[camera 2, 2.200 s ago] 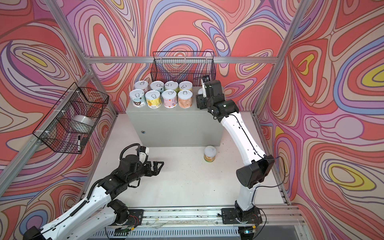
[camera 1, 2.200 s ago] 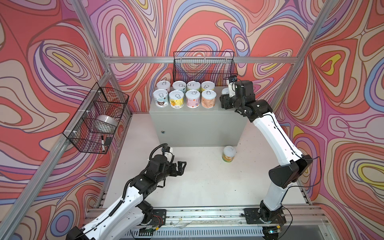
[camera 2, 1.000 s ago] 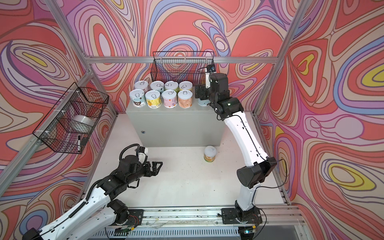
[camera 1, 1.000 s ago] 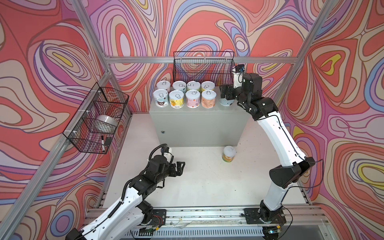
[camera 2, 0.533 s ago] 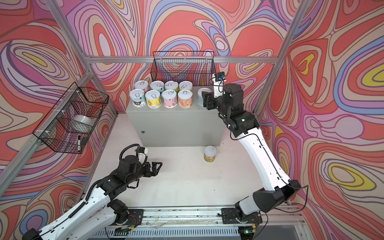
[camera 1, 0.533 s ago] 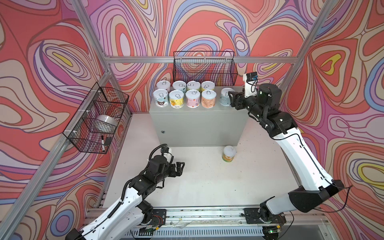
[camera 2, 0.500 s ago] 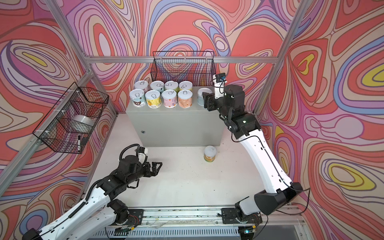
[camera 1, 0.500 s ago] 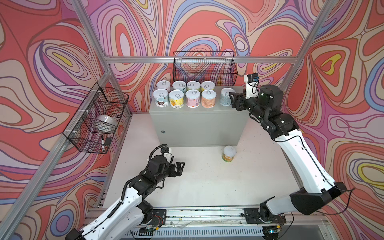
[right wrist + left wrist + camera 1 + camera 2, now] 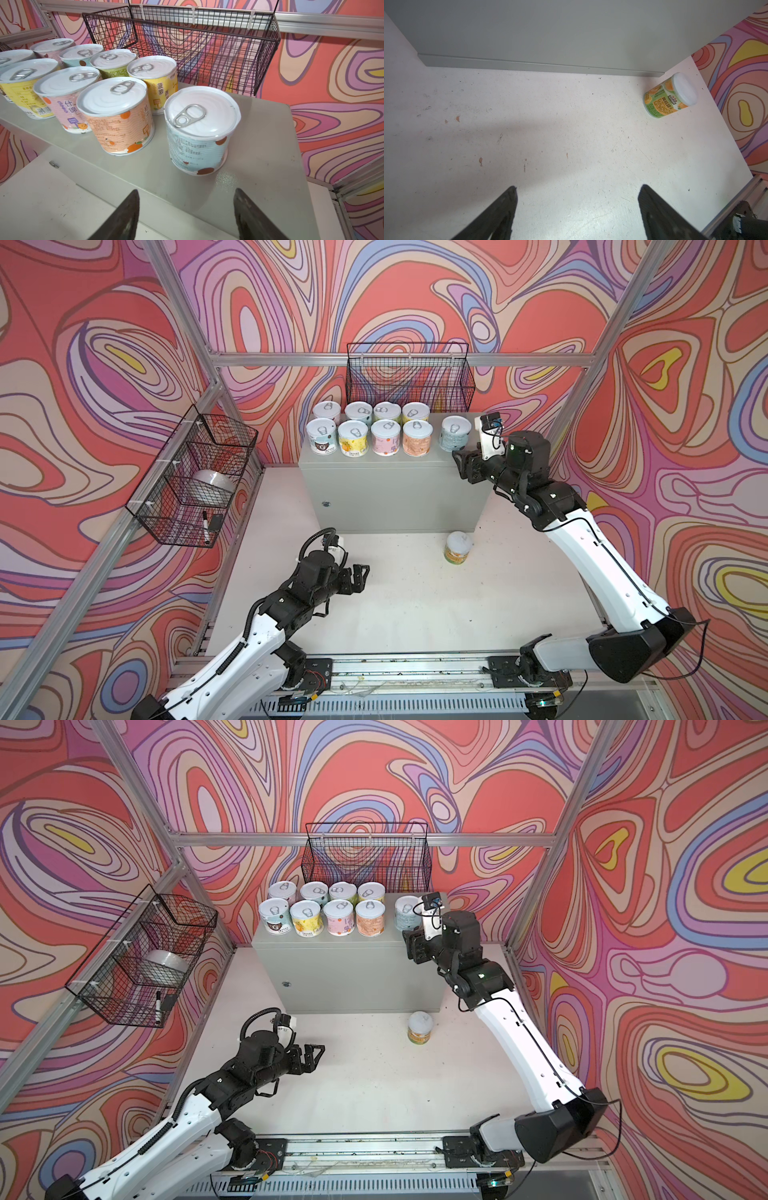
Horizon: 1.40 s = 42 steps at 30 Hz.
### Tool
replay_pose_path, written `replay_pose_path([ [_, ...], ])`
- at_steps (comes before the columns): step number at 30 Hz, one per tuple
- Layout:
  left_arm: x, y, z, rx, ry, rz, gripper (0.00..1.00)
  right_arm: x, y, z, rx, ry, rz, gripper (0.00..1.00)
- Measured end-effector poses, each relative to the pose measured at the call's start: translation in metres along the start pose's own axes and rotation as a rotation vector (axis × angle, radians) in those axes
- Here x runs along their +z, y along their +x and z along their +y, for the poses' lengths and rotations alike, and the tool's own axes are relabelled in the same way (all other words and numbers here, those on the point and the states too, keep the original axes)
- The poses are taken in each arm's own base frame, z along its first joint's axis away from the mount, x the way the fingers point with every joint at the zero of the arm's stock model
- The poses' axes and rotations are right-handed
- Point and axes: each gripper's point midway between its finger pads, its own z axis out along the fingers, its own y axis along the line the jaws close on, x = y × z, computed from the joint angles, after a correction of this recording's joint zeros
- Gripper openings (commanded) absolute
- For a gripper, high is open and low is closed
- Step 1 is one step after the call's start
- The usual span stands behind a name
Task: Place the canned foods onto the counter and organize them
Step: 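Push the white-labelled can into line with the row using the right gripper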
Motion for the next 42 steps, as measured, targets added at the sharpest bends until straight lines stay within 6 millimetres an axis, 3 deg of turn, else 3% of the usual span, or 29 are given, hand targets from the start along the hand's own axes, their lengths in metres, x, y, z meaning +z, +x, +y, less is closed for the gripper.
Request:
replay_pose_path([
  [7, 0.0, -0.001, 0.001, 0.0, -0.005, -0.004, 0.91, 0.036, 0.013, -0.016, 0.025, 0.013, 0.036, 0.69],
  [14, 0.003, 0.002, 0.003, 0.001, -0.017, 0.011, 0.91, 0.061, 0.006, -0.018, 0.042, -0.019, 0.021, 0.64],
  [27, 0.003, 0.001, 0.005, 0.008, -0.028, 0.006, 0.9, 0.094, -0.011, -0.021, 0.055, -0.035, -0.018, 0.59],
  [42, 0.003, 0.001, 0.006, 0.008, -0.034, 0.002, 0.9, 0.122, -0.014, -0.025, 0.069, -0.027, -0.04, 0.6],
])
